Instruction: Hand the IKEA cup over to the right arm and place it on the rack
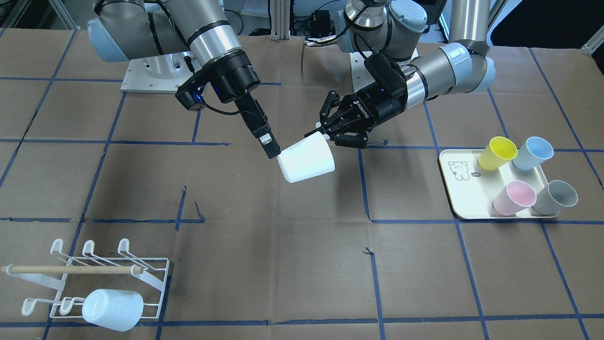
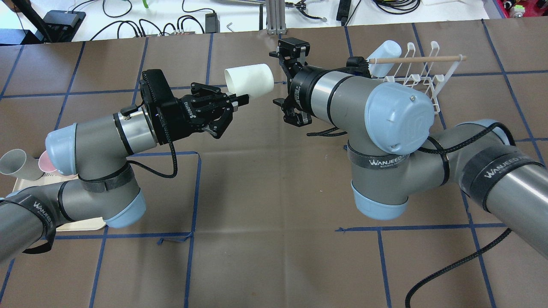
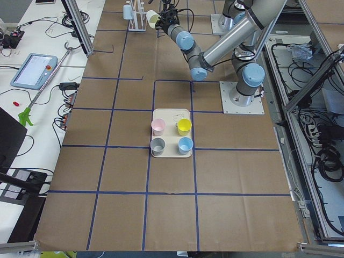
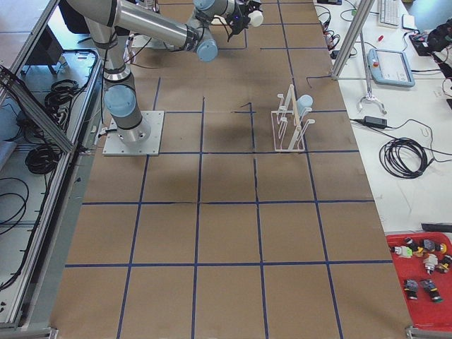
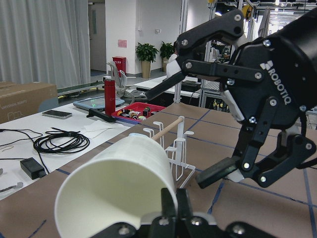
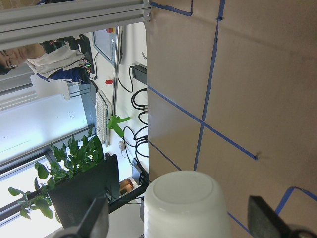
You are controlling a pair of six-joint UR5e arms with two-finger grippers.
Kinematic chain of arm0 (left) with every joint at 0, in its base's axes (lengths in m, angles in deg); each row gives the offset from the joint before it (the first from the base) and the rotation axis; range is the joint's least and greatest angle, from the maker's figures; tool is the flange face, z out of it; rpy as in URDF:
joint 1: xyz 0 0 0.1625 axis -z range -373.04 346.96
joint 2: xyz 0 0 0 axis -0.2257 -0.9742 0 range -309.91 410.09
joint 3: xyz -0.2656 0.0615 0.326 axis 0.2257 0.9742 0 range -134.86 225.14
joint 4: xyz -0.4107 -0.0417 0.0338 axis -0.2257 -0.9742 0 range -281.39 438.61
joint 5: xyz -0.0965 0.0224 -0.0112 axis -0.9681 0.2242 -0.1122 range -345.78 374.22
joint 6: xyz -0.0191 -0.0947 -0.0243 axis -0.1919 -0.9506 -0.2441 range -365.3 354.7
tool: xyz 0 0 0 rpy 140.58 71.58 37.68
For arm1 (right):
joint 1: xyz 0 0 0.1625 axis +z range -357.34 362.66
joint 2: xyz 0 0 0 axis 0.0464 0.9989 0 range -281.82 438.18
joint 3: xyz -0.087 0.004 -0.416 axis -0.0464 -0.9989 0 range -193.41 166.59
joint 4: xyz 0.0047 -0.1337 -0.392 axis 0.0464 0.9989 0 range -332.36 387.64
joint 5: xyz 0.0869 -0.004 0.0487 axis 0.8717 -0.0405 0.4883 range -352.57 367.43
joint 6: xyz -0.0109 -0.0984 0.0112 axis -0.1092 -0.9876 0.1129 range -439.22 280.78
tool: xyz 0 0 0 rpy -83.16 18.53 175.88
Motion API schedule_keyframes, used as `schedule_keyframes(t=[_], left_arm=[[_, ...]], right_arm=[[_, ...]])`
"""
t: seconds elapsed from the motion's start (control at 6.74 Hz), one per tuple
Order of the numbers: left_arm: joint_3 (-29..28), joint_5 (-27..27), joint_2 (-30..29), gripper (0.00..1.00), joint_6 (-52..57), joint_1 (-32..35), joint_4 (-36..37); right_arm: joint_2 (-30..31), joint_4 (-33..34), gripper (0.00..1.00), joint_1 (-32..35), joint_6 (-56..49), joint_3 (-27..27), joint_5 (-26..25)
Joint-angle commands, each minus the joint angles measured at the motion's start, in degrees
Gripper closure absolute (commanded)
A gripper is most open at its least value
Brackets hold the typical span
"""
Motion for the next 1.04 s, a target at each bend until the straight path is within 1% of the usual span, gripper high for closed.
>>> schedule_keyframes(t=[0.0,0.15,0.89], left_arm=[[0.0,-0.09,-0.14,0.96,0.0,0.0,0.0],[0.0,-0.09,-0.14,0.96,0.0,0.0,0.0],[0.0,-0.09,0.03,0.96,0.0,0.0,0.0]], right_arm=[[-2.19,-1.16,0.02,0.97,-0.07,-2.14,-0.02],[-3.59,-1.24,0.02,1.68,-0.07,-3.02,-0.11],[-5.36,-2.56,0.03,2.47,-0.5,-4.6,-0.02]])
